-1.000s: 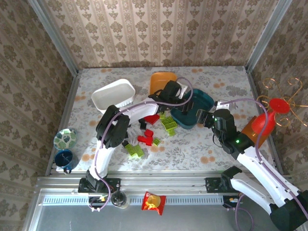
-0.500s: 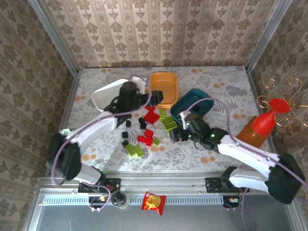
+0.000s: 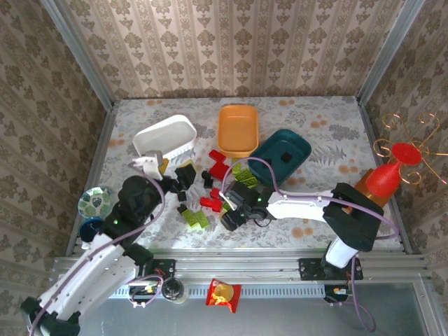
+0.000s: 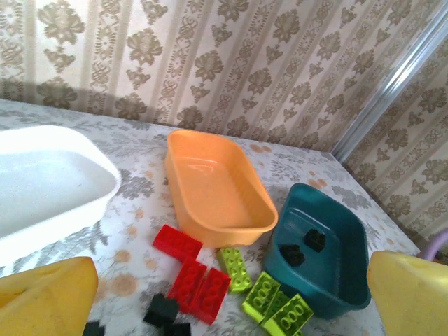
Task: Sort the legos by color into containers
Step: Pick up the lego from the bottom-center of the table.
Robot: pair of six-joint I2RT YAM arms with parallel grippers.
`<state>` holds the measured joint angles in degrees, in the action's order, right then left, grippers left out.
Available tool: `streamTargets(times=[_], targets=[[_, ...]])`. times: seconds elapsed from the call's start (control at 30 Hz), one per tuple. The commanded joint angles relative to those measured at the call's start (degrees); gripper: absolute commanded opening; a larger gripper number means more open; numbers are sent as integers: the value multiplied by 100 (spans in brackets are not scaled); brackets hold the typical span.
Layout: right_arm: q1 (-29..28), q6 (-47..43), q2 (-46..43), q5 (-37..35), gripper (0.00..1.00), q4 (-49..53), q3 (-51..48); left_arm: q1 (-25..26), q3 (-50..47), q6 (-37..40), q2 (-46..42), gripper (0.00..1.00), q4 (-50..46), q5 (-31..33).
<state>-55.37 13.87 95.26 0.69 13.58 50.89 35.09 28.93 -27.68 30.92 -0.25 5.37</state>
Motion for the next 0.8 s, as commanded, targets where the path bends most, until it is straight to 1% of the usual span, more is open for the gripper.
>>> streamTargets(times=[0.0,0.1,0.23,0.33,0.47,0.6,0.77], targets=[[-17,-219,272,-239,68,122,357,-129,-150,-161,-507,100,-510,219],[-9,-293,493,-493,65,147,510,-186,-142,-167,-760,100,-870,313],[-11,-395,723,-808,64,196,690,-231,-77,-170,-789,100,-1184,294],[0,-459,855,-896,58,250,788,-242,-30,-167,-729,100,-1268,207],[0,-485,934,-1082,59,235,767,-248,25,-147,-697,100,-1335,193],[9,-526,867,-998,50,92,675,-257,17,-115,-696,100,-1335,197],[51,-534,552,-723,36,-9,455,-266,-10,-75,-601,100,-1328,167]])
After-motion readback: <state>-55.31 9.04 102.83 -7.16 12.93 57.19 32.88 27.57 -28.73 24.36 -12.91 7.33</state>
